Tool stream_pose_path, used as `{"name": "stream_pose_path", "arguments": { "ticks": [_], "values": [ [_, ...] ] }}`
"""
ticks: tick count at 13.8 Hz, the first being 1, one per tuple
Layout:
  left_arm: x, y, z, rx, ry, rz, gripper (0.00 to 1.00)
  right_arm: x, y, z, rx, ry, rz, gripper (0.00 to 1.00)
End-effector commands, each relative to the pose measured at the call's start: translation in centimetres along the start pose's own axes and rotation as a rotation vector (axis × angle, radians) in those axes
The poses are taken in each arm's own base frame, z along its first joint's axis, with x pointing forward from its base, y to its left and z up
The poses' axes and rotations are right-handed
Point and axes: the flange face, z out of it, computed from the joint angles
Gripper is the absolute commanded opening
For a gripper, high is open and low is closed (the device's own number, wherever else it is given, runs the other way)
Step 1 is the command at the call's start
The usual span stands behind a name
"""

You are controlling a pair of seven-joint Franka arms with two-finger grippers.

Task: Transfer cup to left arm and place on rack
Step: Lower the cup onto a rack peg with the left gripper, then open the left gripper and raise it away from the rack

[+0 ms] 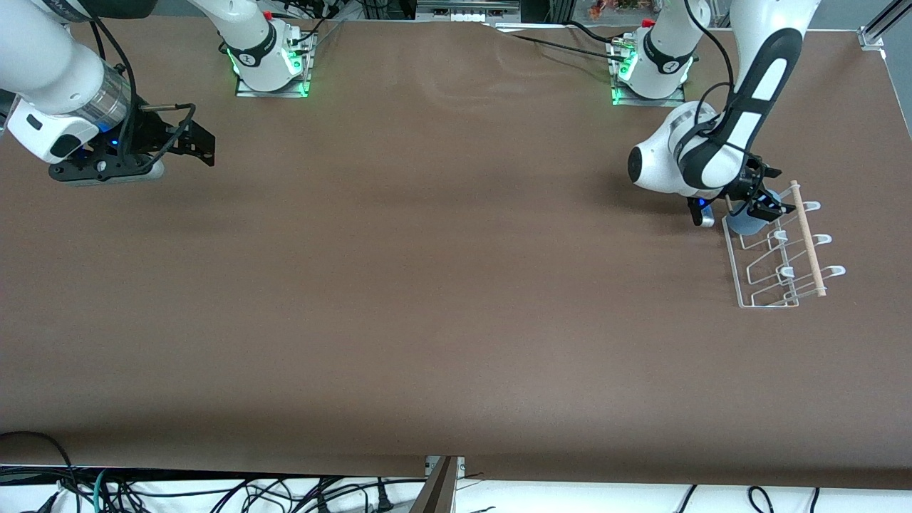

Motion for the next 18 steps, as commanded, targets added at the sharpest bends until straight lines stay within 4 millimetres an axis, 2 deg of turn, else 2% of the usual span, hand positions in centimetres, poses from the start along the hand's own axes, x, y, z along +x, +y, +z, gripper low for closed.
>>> {"name": "stream_pose_path", "arguments": {
  "ticks": [1,4,6,9,13,16,18],
  "values": [
    [-2.7,-1.4,-4.5,-0.066,0.025,-0.083,1.0,-0.1,0.0,-0.4,0.019,-0.007,-0.012,0.99],
    [-5.6,-3.9,-8.3,-0.194,0.128,-0.195,1.0,-0.1,0.0,-0.4,0.019,-0.006,-0.012,0.99],
    [-7.9,-5.3,-11.7,-0.305,0.223,-0.281,1.0,0.0,0.0,-1.4,0.02,0.012,-0.014,0.99],
    [-12.8,-9.5,-16.0,-0.46,0.38,-0.399,1.0,-0.1,-0.1,-1.9,0.021,0.023,-0.017,0.99],
    [-19.1,-14.9,-17.3,-0.677,0.584,-0.59,1.0,-0.2,-0.2,-2.3,0.018,0.003,-0.02,0.99],
    [-23.5,-17.3,-18.2,-0.718,0.755,-0.741,1.0,0.0,-0.4,-2.5,0.02,0.008,-0.024,0.99],
    [-25.8,-18.7,-16.1,-0.907,0.89,-0.885,1.0,0.7,-0.7,-2.9,0.021,0.017,-0.032,0.99]
  ]
}}
